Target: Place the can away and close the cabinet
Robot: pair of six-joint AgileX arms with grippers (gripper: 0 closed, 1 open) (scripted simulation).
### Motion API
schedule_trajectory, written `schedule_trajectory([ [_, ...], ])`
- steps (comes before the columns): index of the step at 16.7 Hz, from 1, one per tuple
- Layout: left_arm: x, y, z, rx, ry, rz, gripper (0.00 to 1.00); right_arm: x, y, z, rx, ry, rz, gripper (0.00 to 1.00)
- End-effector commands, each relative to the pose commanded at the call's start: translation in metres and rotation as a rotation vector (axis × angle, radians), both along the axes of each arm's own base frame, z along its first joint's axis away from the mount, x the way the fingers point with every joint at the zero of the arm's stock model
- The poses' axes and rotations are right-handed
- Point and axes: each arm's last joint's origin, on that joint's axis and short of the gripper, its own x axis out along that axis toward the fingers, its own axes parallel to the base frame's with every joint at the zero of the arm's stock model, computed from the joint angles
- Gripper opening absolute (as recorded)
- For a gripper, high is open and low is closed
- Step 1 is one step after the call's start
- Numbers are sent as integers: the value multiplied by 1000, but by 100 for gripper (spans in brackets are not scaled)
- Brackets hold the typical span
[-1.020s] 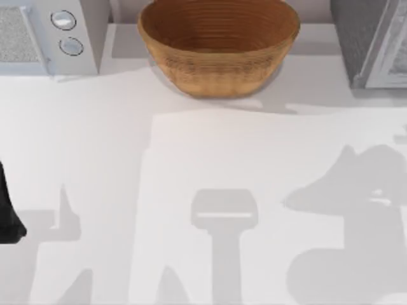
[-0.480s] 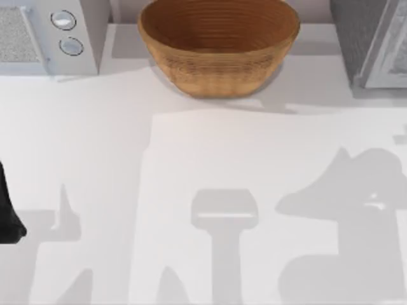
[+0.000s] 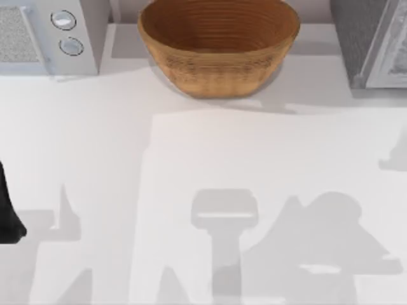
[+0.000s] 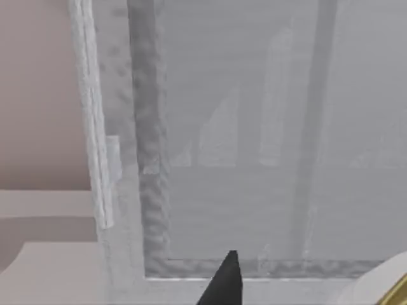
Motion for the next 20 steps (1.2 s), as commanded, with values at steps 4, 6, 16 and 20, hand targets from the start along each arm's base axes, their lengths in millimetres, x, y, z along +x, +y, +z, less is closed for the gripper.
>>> schedule_trajectory([
  [4,0,0,0,0,0,0,100,-50,19,-7,-1,-54,11,0],
  [6,0,0,0,0,0,0,100,-69,25,-17,2,-76,15,0],
  [16,0,0,0,0,0,0,100,-99,34,-61,13,-98,18,0],
  [20,0,0,0,0,0,0,100,-98,34,-60,14,-98,17,0],
])
